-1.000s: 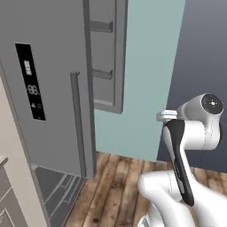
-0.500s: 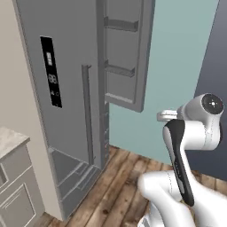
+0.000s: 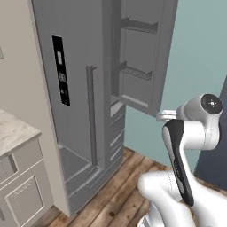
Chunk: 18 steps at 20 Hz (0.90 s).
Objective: Pick the egg and butter from the fridge and place them by the bowl for mixing.
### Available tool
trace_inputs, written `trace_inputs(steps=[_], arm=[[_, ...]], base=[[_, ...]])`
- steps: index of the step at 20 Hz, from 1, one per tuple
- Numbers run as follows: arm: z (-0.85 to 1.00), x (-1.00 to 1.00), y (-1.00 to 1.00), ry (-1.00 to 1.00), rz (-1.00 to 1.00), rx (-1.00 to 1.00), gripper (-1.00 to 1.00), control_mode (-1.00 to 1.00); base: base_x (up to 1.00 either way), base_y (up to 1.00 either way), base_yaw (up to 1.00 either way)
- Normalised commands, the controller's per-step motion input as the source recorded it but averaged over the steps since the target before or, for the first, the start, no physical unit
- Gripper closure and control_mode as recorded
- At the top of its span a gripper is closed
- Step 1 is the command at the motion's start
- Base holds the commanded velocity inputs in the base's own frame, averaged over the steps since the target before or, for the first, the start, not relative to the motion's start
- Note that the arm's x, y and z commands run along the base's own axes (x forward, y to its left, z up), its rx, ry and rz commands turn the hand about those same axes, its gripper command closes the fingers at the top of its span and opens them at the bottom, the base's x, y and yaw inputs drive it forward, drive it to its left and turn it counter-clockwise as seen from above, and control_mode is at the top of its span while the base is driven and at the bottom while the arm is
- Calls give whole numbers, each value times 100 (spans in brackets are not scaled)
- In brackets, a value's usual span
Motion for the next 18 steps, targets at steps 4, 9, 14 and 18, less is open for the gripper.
trace_inputs(steps=[4, 9, 14, 18], arm=[[0, 0, 0, 0, 0, 0, -100, 100], [0, 0, 0, 0, 0, 0, -100, 100], [0, 0, 0, 0, 0, 0, -100, 100], [0, 0, 0, 0, 0, 0, -100, 100]], base=[[23, -45, 30], [18, -41, 36], [15, -43, 37], [17, -46, 32]])
